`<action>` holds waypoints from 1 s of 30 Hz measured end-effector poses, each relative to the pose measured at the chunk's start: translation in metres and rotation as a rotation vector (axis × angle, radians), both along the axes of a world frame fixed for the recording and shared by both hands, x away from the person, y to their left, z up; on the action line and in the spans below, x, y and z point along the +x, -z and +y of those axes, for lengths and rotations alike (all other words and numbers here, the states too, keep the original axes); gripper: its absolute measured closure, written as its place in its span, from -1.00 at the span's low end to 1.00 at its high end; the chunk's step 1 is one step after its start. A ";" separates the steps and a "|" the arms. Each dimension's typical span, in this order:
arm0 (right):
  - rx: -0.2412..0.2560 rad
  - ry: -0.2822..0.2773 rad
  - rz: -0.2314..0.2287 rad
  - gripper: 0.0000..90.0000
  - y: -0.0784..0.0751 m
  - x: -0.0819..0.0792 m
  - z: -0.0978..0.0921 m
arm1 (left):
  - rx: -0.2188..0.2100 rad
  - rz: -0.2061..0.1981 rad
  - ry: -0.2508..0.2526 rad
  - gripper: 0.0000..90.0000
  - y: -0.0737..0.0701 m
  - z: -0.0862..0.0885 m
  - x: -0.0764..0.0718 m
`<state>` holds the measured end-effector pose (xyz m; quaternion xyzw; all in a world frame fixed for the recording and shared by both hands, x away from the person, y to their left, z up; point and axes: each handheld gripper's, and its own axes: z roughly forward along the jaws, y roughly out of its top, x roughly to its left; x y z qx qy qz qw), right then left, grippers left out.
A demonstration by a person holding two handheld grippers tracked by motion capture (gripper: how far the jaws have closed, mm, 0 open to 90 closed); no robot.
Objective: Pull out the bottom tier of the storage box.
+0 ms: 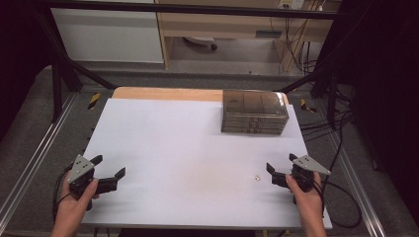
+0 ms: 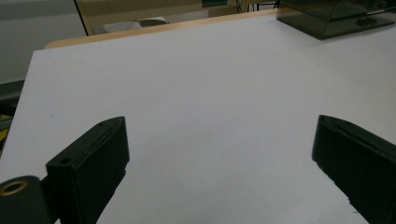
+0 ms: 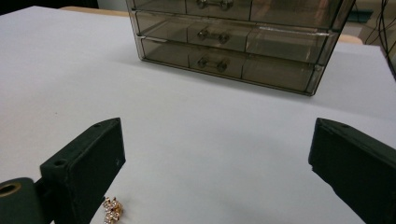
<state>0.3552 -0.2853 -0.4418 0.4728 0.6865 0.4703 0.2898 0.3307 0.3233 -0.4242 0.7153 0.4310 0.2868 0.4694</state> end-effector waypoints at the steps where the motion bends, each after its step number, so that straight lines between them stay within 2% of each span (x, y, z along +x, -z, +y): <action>1: 0.003 -0.002 0.011 -0.92 0.000 0.000 0.000 | 0.001 0.000 0.000 -0.91 0.000 0.000 0.000; 7: -0.017 0.004 0.042 -0.92 0.000 0.001 0.004 | 0.013 0.002 0.003 -0.91 0.000 -0.001 -0.002; 9: -0.047 0.024 0.044 -0.92 -0.001 0.004 0.008 | 0.014 0.004 -0.002 -0.91 0.001 0.000 -0.002; 11: -0.055 0.028 0.055 -0.92 -0.002 0.005 0.010 | 0.011 0.005 -0.006 -0.91 0.001 -0.001 -0.003; 13: -0.071 0.033 0.079 -0.88 -0.008 0.014 0.016 | 0.013 0.005 -0.004 -0.91 0.001 -0.001 -0.003; 14: -0.093 0.040 0.087 -0.88 -0.010 0.018 0.019 | 0.013 0.005 -0.003 -0.91 0.001 -0.001 -0.003; 17: -0.113 0.032 0.101 -0.86 -0.012 0.025 0.024 | 0.026 0.007 0.002 -0.91 0.001 -0.001 -0.004; 18: -0.155 0.022 0.124 -0.84 -0.013 0.034 0.028 | 0.027 0.008 0.002 -0.91 0.002 -0.002 -0.004; 22: -0.180 0.011 0.155 -0.81 -0.014 0.046 0.033 | 0.025 0.008 0.001 -0.91 0.002 -0.002 -0.004; 23: -0.223 -0.001 0.164 -0.80 -0.015 0.053 0.038 | 0.026 0.009 0.001 -0.91 0.002 -0.002 -0.004; 24: -0.242 -0.009 0.169 -0.79 -0.016 0.056 0.040 | 0.026 0.009 0.002 -0.91 0.002 -0.002 -0.004; 25: -0.242 -0.009 0.169 -0.79 -0.016 0.056 0.040 | 0.025 0.008 0.002 -0.91 0.002 -0.002 -0.004; 26: -0.279 -0.017 0.173 -0.78 -0.018 0.062 0.044 | 0.025 0.008 0.003 -0.91 0.002 -0.002 -0.004; 27: -0.279 -0.017 0.173 -0.78 -0.018 0.062 0.044 | 0.025 0.008 0.003 -0.91 0.002 -0.002 -0.004; 28: -0.320 -0.024 0.164 -0.76 -0.021 0.067 0.048 | 0.024 0.008 0.004 -0.91 0.002 -0.002 -0.004; 29: -0.320 -0.024 0.164 -0.76 -0.021 0.067 0.048 | 0.026 0.009 0.004 -0.91 0.002 -0.002 -0.004; 30: -0.370 -0.038 0.162 -0.74 -0.024 0.071 0.052 | 0.029 0.008 0.006 -0.91 0.002 -0.002 -0.004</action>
